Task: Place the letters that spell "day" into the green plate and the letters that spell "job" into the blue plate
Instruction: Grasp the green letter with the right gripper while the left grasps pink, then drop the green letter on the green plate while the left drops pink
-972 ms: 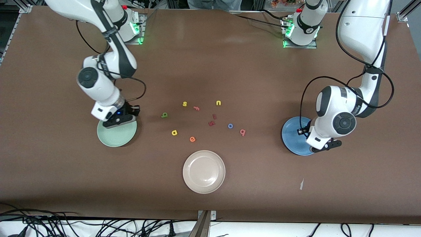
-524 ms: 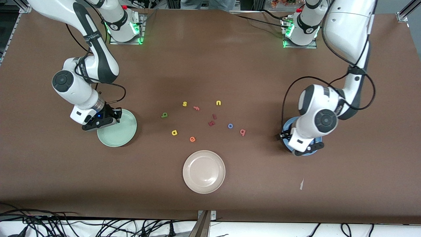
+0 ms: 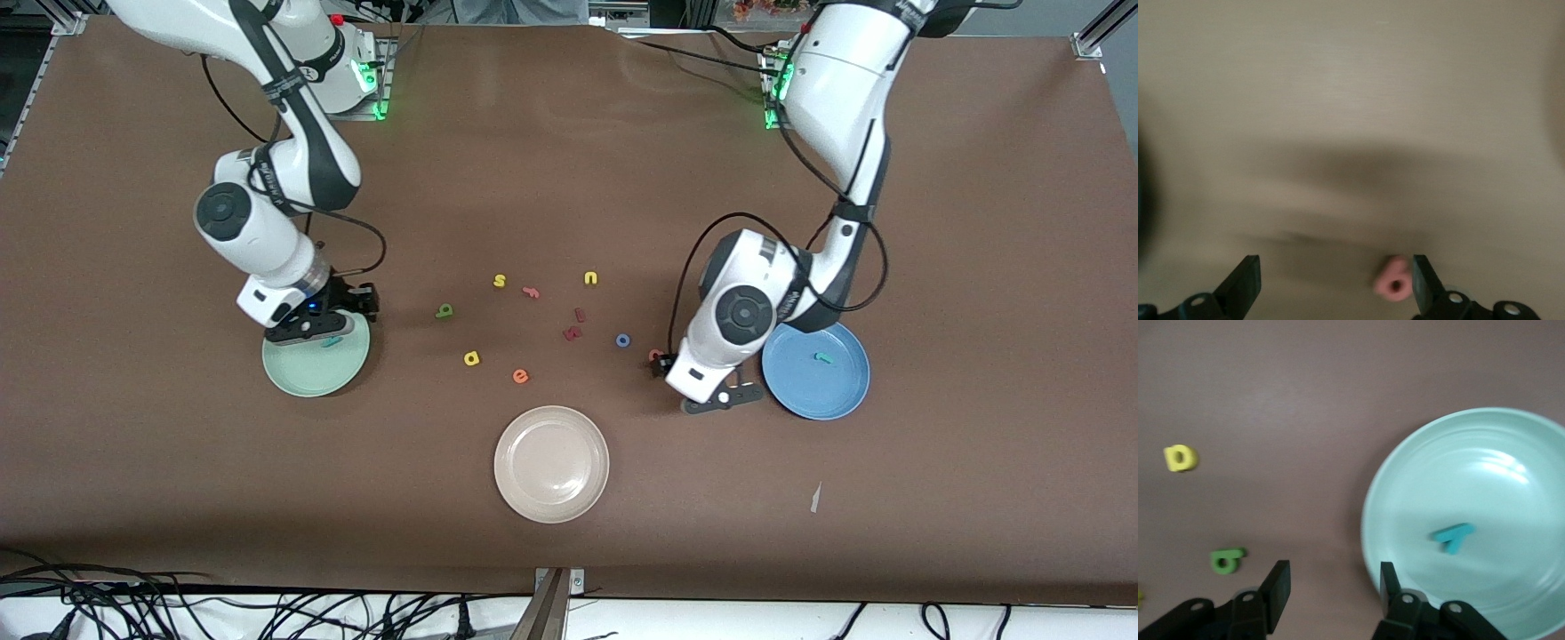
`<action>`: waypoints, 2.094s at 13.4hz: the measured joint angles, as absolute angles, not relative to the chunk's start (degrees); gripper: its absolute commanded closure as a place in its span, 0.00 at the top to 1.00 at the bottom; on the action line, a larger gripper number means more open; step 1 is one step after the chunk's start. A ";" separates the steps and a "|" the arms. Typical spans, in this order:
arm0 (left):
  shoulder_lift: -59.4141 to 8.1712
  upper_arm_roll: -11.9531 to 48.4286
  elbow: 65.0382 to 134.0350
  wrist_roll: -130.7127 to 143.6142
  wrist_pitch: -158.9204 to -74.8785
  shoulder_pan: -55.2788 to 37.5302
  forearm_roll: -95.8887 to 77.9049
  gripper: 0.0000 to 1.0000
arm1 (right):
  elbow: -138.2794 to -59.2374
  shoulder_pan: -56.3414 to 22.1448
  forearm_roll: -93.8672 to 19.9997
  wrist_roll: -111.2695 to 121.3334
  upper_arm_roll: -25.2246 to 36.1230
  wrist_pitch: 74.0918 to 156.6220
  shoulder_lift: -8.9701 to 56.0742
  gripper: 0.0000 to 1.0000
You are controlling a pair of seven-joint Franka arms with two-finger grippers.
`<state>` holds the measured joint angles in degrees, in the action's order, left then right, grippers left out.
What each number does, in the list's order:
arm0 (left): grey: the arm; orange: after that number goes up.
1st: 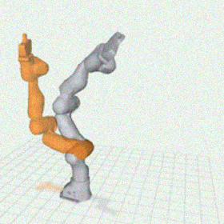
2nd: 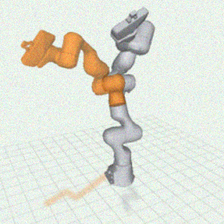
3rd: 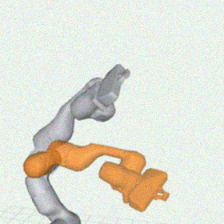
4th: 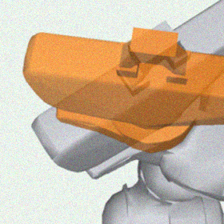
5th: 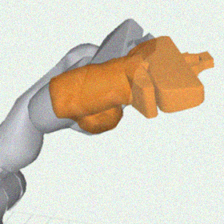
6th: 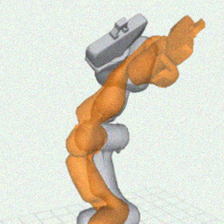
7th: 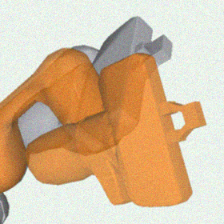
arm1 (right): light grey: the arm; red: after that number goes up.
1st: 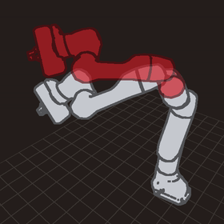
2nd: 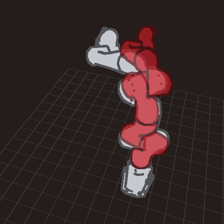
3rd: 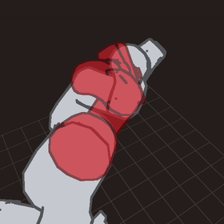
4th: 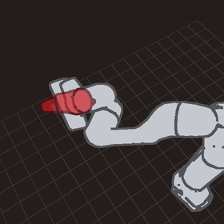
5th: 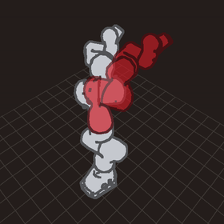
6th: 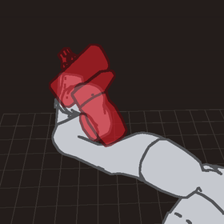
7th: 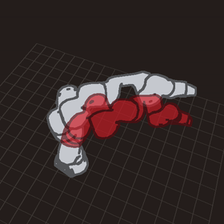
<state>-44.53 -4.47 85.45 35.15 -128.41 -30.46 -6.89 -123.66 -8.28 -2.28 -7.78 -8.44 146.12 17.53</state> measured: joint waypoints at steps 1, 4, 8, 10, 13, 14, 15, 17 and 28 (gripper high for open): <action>-45.57 -4.47 85.43 35.78 -130.00 -31.82 -6.89 1.00 | -123.66 -8.97 -2.28 -11.56 -9.68 146.86 17.80 0.63; -47.25 -4.55 85.35 36.75 -130.96 -33.23 -6.89 0.93 | -123.70 -12.83 -2.28 -18.52 -10.47 150.33 19.65 0.65; -47.74 -4.63 85.34 36.72 -130.69 -33.24 -6.89 0.73 | -123.96 -17.14 -2.28 -24.01 -10.50 155.90 23.86 0.67; -47.78 -4.60 85.35 36.69 -129.90 -33.49 -6.89 0.62 | -124.41 -17.66 -2.26 -24.13 -10.49 158.12 25.31 0.67; -47.76 -4.57 85.04 36.69 -127.74 -34.08 -6.89 0.47 | -124.62 -17.67 -1.12 -24.12 -10.39 158.69 26.06 0.67; -47.75 -4.57 84.95 36.69 -127.16 -34.13 -6.89 0.40 | -124.80 -17.67 -0.49 -24.12 -10.39 158.69 26.09 0.67; -47.74 -4.55 84.82 36.68 -126.88 -34.22 -6.88 0.31 | -125.10 -17.67 0.13 -24.12 -10.38 158.70 26.11 0.66; -47.74 -4.56 84.75 36.69 -126.69 -34.34 -6.89 0.19 | -125.52 -17.67 1.26 -24.12 -10.37 159.04 26.37 0.66; -43.37 -6.75 82.51 22.06 -110.12 -24.80 -6.46 0.00 | -125.59 -17.70 3.56 -24.12 -10.03 161.33 28.14 0.42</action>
